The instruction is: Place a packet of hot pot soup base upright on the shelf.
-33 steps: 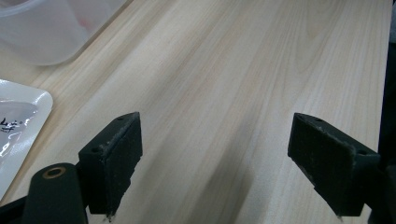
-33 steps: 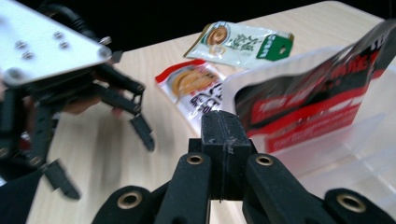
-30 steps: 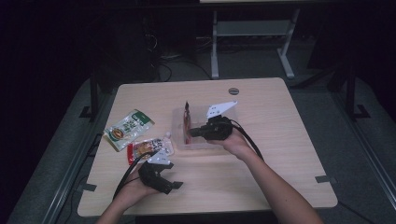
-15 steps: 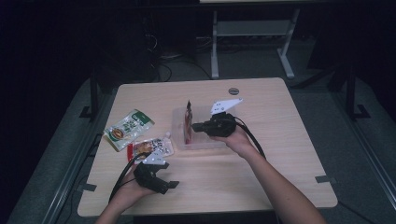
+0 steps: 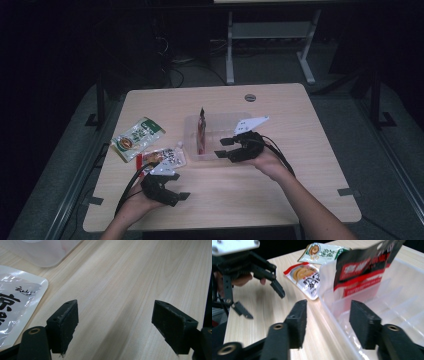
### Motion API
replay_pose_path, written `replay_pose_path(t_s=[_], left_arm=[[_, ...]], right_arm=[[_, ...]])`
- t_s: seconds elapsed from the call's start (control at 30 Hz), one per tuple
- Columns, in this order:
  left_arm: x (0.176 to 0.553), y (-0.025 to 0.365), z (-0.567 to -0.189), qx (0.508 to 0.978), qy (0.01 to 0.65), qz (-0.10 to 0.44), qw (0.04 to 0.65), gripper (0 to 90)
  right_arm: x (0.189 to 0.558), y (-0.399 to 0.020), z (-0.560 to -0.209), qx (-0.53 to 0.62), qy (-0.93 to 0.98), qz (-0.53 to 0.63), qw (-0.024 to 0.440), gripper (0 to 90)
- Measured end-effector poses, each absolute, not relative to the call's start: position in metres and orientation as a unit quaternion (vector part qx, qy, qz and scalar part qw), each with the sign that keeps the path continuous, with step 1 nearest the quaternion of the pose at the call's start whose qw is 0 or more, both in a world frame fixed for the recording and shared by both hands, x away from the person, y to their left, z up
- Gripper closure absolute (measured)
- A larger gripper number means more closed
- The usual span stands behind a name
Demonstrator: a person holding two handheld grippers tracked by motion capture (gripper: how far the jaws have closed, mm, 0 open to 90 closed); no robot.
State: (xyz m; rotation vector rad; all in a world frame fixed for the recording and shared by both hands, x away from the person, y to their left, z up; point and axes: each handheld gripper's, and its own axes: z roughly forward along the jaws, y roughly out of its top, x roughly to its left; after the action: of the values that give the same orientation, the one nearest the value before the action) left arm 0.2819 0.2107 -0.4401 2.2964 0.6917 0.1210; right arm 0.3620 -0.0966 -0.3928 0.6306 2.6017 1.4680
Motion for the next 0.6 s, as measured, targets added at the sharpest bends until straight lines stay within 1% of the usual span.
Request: replay_pose_path(t_s=[0.07, 0.13, 0.3, 0.4, 0.5, 0.6], left_arm=[[0.282, 0.211, -0.44, 0.893, 0.267, 0.047, 0.36, 22.8], [0.282, 0.211, -0.44, 0.892, 0.27, 0.043, 0.359, 23.7], [0.284, 0.214, -0.441, 0.892, 0.275, 0.043, 0.356, 25.9], [0.284, 0.217, -0.441, 0.889, 0.281, 0.043, 0.359, 29.4], [0.285, 0.221, -0.44, 0.887, 0.287, 0.044, 0.36, 34.6], [0.287, 0.226, -0.438, 0.888, 0.287, 0.05, 0.356, 43.9]], right_arm=[[0.356, -0.1, -0.395, 0.209, 0.855, 0.471, 0.049, 40.5], [0.349, -0.103, -0.397, 0.204, 0.86, 0.463, 0.061, 39.3], [0.337, -0.109, -0.403, 0.206, 0.868, 0.446, 0.07, 36.6], [0.329, -0.116, -0.406, 0.207, 0.871, 0.442, 0.062, 35.8], [0.322, -0.125, -0.411, 0.214, 0.873, 0.434, 0.057, 34.6], [0.313, -0.135, -0.417, 0.219, 0.877, 0.425, 0.05, 33.9]])
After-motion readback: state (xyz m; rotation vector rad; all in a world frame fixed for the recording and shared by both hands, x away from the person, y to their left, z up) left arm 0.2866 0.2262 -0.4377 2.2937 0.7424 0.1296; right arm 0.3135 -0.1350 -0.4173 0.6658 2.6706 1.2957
